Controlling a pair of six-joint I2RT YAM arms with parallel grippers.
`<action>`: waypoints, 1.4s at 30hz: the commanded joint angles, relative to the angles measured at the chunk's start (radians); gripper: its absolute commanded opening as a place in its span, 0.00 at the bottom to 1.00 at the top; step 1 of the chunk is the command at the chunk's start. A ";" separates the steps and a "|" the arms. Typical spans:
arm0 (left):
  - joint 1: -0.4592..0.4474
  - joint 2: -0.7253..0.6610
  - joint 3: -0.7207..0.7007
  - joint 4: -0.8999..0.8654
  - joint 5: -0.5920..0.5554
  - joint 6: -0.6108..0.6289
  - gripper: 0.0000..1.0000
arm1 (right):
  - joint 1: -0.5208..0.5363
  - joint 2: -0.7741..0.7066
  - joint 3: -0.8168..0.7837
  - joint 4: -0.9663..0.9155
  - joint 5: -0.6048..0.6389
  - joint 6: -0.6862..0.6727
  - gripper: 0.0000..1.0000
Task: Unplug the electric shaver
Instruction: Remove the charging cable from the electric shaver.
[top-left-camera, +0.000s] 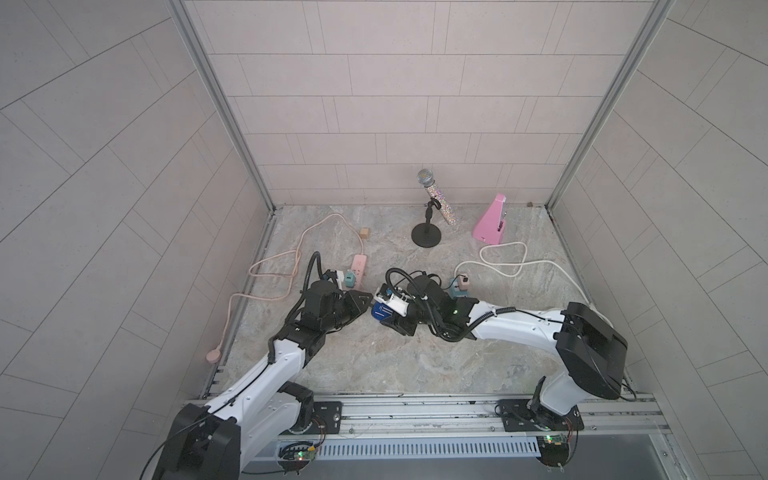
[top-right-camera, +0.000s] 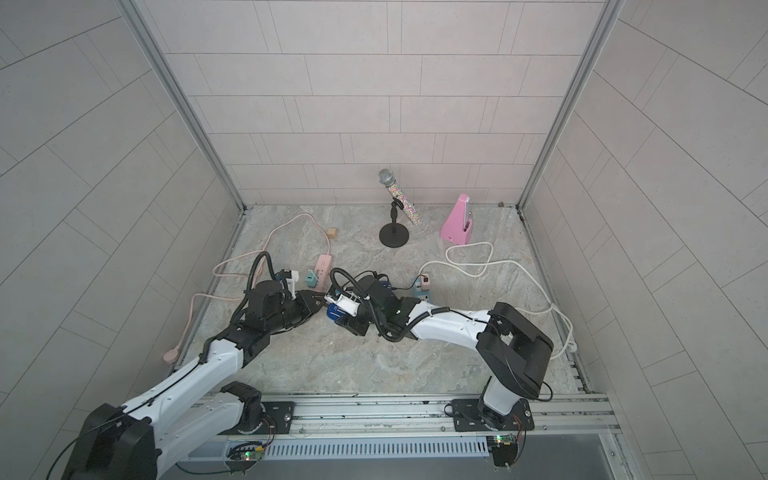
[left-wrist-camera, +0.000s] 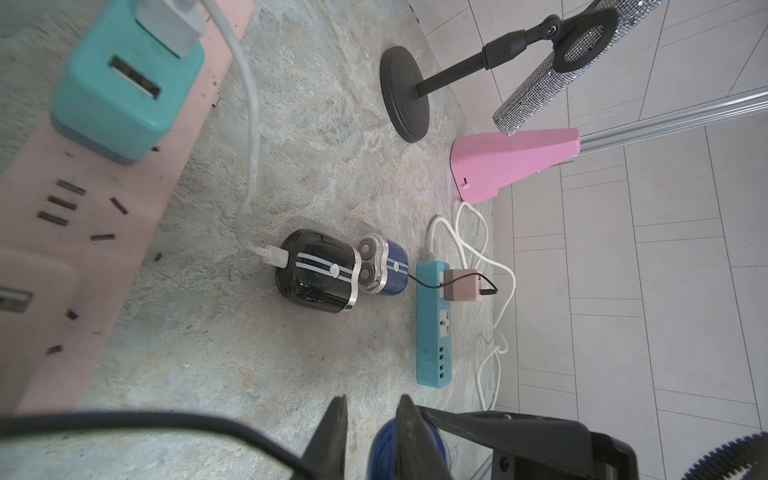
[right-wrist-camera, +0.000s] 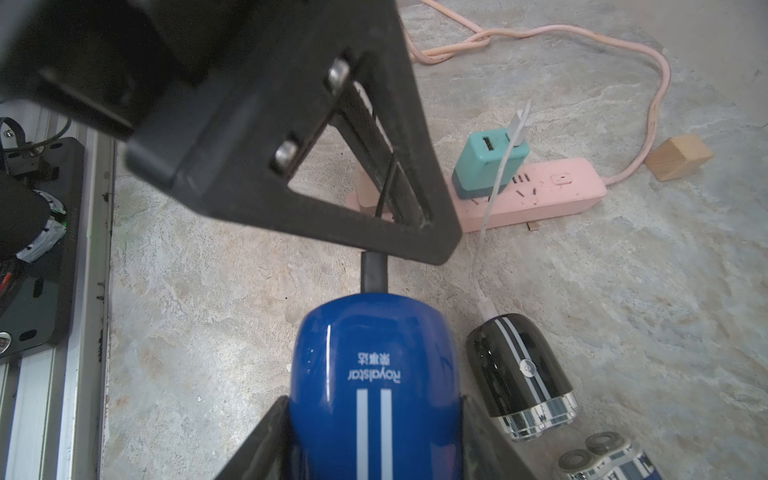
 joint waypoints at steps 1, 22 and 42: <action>-0.005 -0.011 0.020 0.010 0.000 0.004 0.19 | 0.008 0.007 0.022 0.011 -0.002 -0.001 0.27; -0.004 -0.001 0.031 0.042 0.022 0.004 0.00 | 0.008 0.010 0.026 0.011 -0.008 0.006 0.27; -0.001 -0.074 -0.017 0.099 -0.057 -0.026 0.00 | 0.009 -0.037 -0.026 -0.002 0.004 0.032 0.26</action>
